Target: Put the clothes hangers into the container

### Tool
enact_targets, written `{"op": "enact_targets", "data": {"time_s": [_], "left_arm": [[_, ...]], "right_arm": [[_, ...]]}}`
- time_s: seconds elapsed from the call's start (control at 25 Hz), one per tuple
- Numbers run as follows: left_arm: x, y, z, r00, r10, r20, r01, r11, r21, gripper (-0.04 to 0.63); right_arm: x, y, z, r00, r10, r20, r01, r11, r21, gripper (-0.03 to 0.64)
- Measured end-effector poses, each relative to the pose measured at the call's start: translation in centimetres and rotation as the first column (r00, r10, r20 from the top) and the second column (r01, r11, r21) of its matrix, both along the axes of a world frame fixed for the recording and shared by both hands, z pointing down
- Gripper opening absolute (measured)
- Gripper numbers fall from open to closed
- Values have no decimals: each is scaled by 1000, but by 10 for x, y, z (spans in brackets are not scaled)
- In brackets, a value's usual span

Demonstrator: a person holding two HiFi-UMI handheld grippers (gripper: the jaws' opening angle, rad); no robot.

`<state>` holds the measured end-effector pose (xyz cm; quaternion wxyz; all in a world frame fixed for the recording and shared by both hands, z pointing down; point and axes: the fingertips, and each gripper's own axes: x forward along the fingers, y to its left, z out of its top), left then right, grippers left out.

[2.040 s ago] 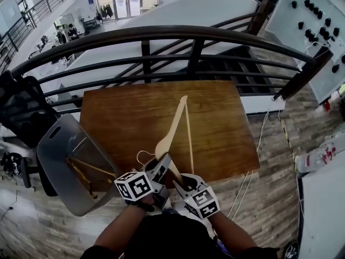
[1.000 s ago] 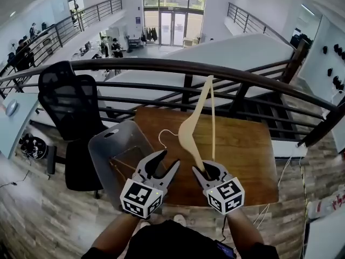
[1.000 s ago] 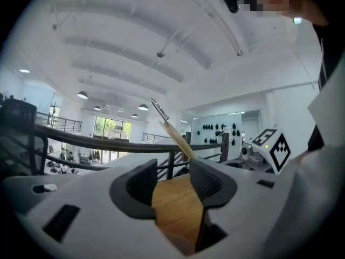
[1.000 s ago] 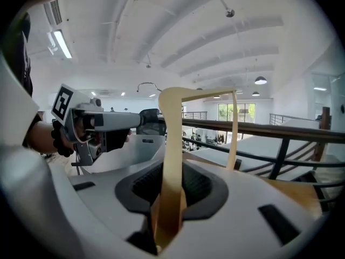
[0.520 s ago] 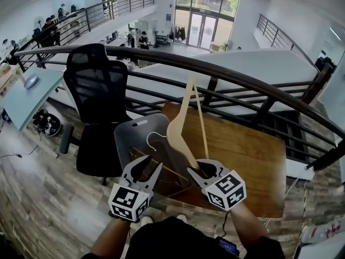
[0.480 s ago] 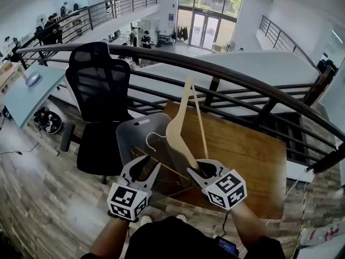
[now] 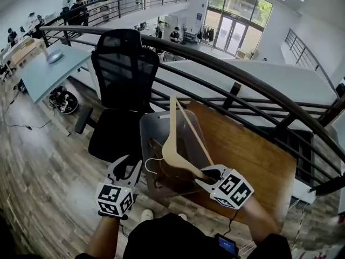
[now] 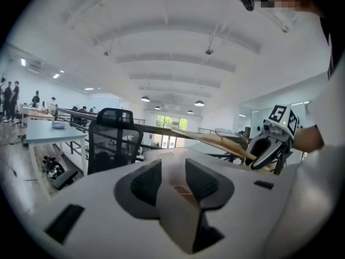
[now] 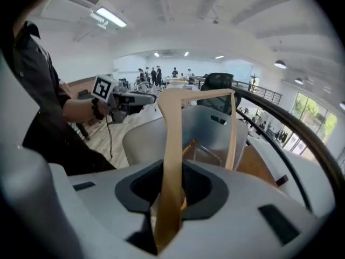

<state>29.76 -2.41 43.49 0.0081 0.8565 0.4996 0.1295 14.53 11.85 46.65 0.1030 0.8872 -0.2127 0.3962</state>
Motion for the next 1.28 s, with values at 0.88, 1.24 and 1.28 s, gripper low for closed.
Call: {"op": "enact_targets", "data": {"time_s": [0.88, 1.24, 1.28], "left_arm": [[-1, -15, 36, 995, -17, 103, 16, 1000, 9, 143], [-4, -18, 41, 994, -6, 111, 2, 999, 35, 143], [-4, -19, 41, 994, -10, 113, 6, 999, 37, 143]], "right_arm": [[-6, 13, 70, 894, -199, 402, 430, 633, -644, 89], [19, 8, 80, 888, -208, 411, 436, 669, -602, 94], [21, 8, 77, 889, -214, 405, 436, 666, -606, 94]]}}
